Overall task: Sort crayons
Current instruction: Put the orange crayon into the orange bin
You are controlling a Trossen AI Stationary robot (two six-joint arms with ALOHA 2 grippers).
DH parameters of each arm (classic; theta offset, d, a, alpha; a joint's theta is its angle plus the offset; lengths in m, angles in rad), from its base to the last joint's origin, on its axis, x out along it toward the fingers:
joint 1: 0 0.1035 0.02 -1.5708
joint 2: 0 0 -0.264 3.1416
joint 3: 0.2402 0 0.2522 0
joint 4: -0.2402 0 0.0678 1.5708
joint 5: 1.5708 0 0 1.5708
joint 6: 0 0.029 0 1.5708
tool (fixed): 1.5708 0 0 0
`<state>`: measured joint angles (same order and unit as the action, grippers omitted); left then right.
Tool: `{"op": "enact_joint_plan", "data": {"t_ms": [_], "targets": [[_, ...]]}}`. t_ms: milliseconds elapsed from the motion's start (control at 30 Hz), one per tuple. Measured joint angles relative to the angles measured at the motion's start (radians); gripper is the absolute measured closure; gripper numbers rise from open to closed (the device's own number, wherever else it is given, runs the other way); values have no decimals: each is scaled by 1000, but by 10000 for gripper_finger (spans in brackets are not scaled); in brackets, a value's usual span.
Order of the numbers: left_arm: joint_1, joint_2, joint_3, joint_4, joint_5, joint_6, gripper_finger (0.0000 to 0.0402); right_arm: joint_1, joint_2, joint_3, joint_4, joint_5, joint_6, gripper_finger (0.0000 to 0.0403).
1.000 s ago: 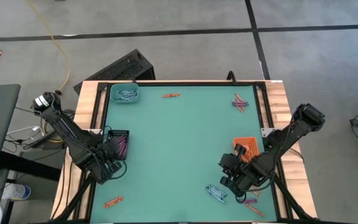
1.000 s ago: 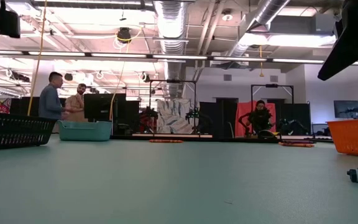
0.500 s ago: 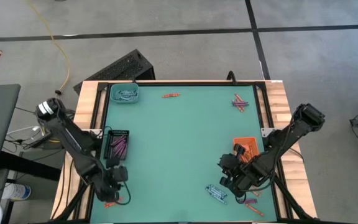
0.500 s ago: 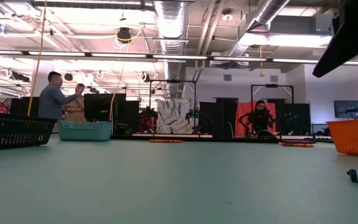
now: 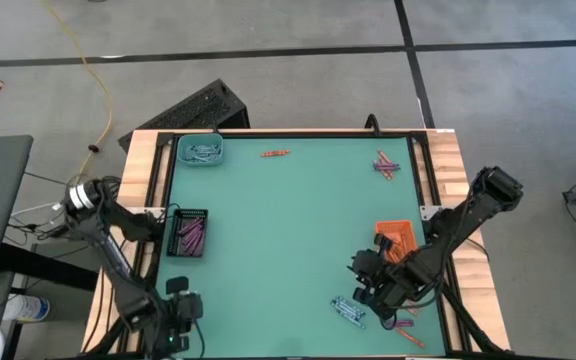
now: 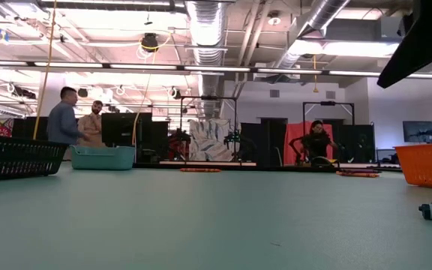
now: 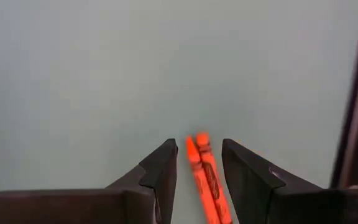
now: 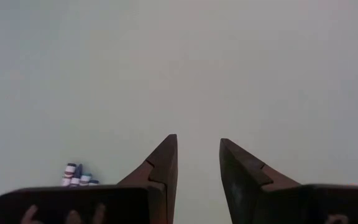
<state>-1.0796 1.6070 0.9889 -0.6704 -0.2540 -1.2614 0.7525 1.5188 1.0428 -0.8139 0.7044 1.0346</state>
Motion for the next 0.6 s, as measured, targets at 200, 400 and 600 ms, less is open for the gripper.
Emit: {"op": "enact_joint_plan", "data": {"t_ms": [200,400,600], "targets": [[-60,138,116,-113,29,-80,286,22,0,0,20,2,-5,290],[-101,213,184,-144,-5,-159,286,27,0,0,32,3,-16,290],[-129,247,185,-199,0,-258,286,24,0,0,36,13,-28,290]]}}
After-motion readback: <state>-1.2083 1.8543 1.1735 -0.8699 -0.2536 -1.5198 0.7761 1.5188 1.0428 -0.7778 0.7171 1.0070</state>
